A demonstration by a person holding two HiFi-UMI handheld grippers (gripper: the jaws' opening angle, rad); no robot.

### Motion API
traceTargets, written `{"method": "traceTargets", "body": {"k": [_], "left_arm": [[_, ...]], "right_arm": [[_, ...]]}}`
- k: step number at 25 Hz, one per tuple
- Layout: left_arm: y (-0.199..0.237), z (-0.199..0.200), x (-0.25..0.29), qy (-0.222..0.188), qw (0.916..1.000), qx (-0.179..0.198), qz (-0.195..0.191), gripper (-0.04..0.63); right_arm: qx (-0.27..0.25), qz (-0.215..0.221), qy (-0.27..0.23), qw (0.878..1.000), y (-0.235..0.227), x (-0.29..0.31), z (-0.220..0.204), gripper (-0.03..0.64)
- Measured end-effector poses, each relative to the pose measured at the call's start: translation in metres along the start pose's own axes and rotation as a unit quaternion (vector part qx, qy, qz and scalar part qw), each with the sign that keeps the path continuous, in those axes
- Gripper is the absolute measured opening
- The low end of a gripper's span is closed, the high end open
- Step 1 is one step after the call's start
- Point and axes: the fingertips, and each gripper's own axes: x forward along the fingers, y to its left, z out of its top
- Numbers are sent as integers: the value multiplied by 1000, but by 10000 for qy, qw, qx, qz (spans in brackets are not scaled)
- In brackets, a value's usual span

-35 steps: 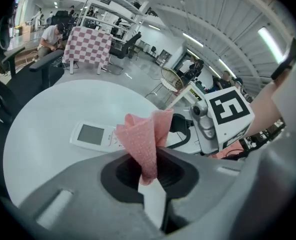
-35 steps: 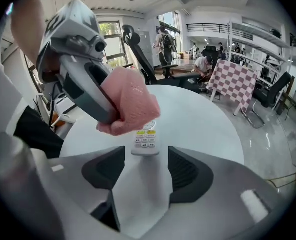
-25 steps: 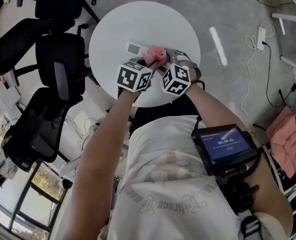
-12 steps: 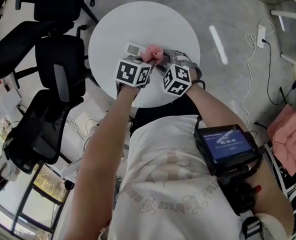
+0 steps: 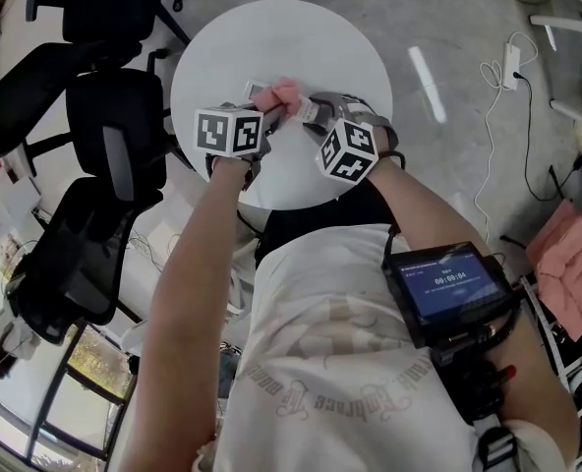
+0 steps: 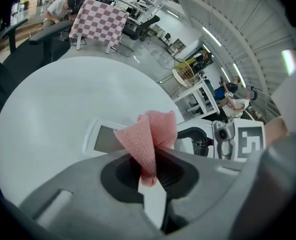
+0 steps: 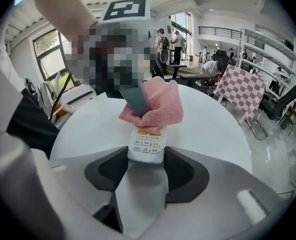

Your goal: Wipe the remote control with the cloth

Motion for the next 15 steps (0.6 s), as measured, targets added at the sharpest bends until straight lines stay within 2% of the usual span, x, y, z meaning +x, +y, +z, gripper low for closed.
{"method": "traceTargets", "body": {"k": [3, 6, 12, 15], "left_arm": [[3, 1, -2, -142, 9998, -145, -88, 44], [19, 3, -10, -275, 9991, -315, 42, 48], [72, 11, -36, -610, 9929, -673, 764, 46], [87, 10, -44, -557, 9908, -582, 1088, 46]], "right_arm": [[22, 27, 9, 10000, -1, 0, -1, 235], [12, 37, 33, 10000, -1, -1, -2, 236], [0, 73, 75, 9999, -1, -3, -8, 235], [-27, 99, 96, 9999, 0, -3, -10, 235]]}}
